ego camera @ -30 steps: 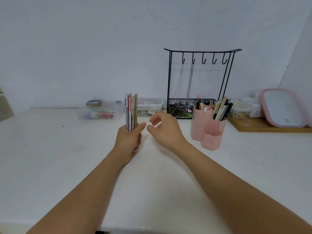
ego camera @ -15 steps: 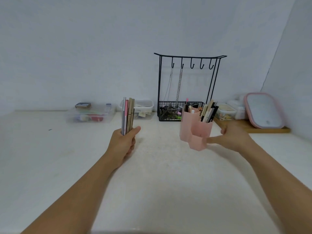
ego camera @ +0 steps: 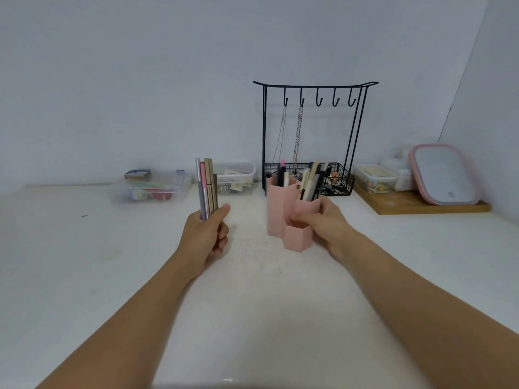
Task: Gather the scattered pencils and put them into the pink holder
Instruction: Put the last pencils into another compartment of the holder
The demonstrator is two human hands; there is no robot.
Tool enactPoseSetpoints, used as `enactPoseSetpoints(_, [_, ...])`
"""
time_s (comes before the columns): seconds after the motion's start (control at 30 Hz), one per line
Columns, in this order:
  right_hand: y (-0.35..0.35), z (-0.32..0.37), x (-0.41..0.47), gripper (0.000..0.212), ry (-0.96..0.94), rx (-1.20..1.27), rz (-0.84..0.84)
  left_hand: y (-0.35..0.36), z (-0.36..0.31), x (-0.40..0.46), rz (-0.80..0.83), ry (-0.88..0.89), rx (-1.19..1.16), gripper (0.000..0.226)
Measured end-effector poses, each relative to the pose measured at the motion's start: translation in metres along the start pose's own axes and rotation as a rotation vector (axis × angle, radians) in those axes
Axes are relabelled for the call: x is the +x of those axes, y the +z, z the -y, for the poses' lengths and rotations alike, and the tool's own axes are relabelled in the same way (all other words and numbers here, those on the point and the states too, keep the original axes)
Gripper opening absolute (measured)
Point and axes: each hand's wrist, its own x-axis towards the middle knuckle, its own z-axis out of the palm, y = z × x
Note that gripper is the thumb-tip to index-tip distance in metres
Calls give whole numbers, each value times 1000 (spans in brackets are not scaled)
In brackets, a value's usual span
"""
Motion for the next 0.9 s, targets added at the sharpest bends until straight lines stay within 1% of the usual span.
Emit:
enactPoseSetpoints(0.1, [34, -5, -13, 47, -27, -65, 12, 3, -3, -7, -2, 76, -14, 27])
enactPoseSetpoints(0.2, [61, -11, -25, 40, -53, -183, 25, 3, -5, -11, -53, 145, 2, 33])
enactPoseSetpoints(0.27, [68, -11, -35, 48, -29, -227, 83, 0, -5, -13, -109, 223, 16, 37])
enactPoseSetpoints(0.3, [67, -9, -39, 56, -58, -245, 61, -1, -6, -15, -131, 286, 41, 38])
enactPoseSetpoints(0.33, [64, -4, -44, 62, -155, -263, -24, -2, -6, -17, -143, 354, 77, 40])
enactPoseSetpoints(0.37, [58, 3, -49, 63, -310, -252, -136, -2, -7, -20, -149, 425, 119, 40])
enactPoseSetpoints(0.4, [52, 13, -55, 58, -485, -223, -211, -2, -7, -23, -152, 492, 159, 39])
enactPoseSetpoints(0.43, [49, 23, -62, 52, -623, -212, -195, 0, -9, -26, -147, 556, 198, 38])
enactPoseSetpoints(0.47, [49, 30, -70, 48, -698, -210, -99, 1, -10, -29, -129, 615, 246, 34])
enactPoseSetpoints(0.5, [53, 34, -79, 48, -697, -198, 32, 3, -11, -31, -89, 676, 299, 26])
enactPoseSetpoints(0.53, [61, 35, -86, 50, -636, -162, 160, 5, -11, -32, -33, 729, 383, 14])
enactPoseSetpoints(0.57, [69, 31, -89, 49, -583, -113, 250, 8, -11, -34, 23, 778, 472, 5])
enactPoseSetpoints(0.6, [78, 27, -90, 43, -551, -86, 269, 11, -9, -34, 66, 806, 560, 15])
enactPoseSetpoints(0.63, [87, 24, -91, 31, -539, -67, 234, 14, -6, -34, 99, 821, 625, 19])
enactPoseSetpoints(0.7, [95, 21, -91, 4, -469, 27, 156, 20, -5, -34, 88, 845, 661, 11])
enactPoseSetpoints(0.73, [96, 23, -90, 15, -401, 97, 147, 22, -6, -35, 62, 876, 672, 8])
enactPoseSetpoints(0.8, [90, 32, -89, 36, -314, 237, 160, 26, -6, -38, 60, 922, 666, 17])
enactPoseSetpoints(0.83, [84, 37, -87, 39, -299, 308, 161, 27, -6, -39, 78, 926, 647, 27])
enactPoseSetpoints(0.9, [63, 50, -79, 40, -339, 380, 127, 24, -5, -39, 93, 880, 602, 51])
